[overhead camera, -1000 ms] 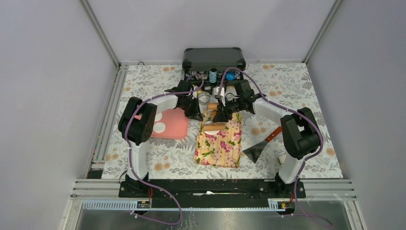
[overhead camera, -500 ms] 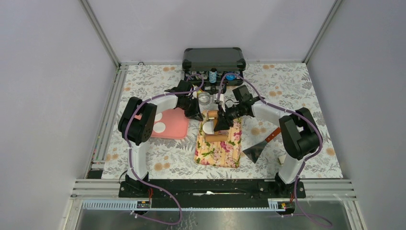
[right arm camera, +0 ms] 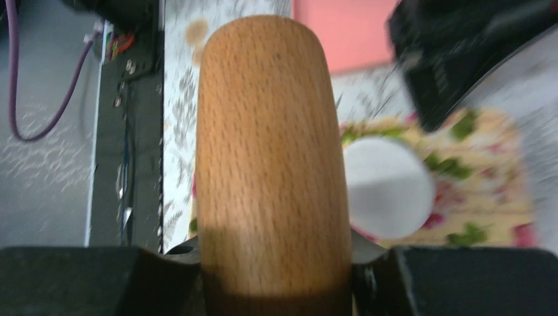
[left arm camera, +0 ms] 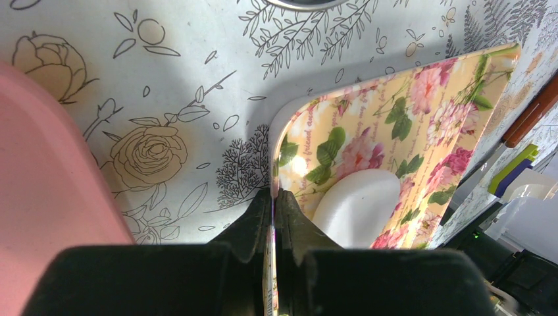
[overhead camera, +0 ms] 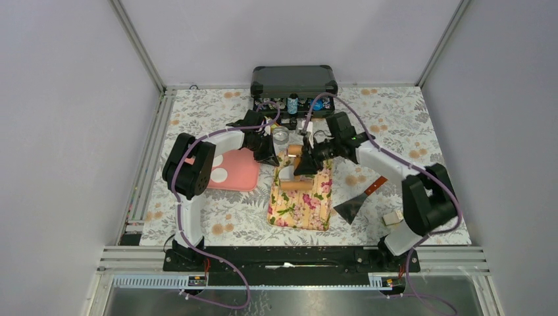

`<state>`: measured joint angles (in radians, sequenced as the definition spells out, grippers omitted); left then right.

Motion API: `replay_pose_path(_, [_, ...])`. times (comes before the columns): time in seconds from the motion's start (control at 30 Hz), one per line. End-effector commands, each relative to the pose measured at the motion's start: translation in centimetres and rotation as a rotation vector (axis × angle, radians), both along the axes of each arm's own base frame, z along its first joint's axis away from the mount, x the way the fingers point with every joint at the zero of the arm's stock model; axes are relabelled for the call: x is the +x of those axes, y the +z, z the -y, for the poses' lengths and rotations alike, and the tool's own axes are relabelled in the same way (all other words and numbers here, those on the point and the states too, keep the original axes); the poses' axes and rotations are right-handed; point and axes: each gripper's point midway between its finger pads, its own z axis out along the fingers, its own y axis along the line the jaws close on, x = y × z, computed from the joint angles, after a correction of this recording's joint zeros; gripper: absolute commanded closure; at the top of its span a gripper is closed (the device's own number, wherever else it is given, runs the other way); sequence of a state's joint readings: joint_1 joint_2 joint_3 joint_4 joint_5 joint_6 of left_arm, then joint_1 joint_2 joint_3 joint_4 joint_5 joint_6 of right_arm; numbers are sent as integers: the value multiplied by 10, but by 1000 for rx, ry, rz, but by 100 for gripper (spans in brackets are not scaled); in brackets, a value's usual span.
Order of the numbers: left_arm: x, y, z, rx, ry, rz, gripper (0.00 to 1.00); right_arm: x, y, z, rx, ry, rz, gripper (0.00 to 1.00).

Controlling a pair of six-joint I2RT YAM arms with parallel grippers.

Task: Roll out the dumpling wrappers from the dough
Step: Flatten out the dough on the work surface.

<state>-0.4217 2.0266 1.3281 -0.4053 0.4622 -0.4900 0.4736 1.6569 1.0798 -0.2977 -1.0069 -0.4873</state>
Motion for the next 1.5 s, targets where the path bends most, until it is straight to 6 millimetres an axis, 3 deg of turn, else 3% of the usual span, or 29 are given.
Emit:
replay_pose_path(0.0, [5,18,5,-50,-4,31,100,33,95,-26,208,-117,247,100])
replay_pose_path(0.07, [6,18,6,-49,-3,33,100,46,100,-33,213,-156,257,100])
replay_pose_path(0.13, [6,17,7,-52,-3,31,100,59,92,-39,199,-174,282,100])
replay_pose_path(0.33, [5,17,7,-46,-6,35,100,86,31,-47,78,-97,309,100])
replay_pose_path(0.5, [5,21,7,-49,-9,41,100,73,-19,-35,-9,-89,227,100])
replay_pose_path(0.63, [5,21,8,-57,-10,35,100,54,-44,-24,-72,-113,115,100])
replay_pose_path(0.9, [7,23,5,-57,2,40,100,22,-62,-8,-141,-94,0,100])
replay_pose_path(1.47, [12,27,-4,-46,35,46,100,-17,-74,-7,-162,-99,-108,100])
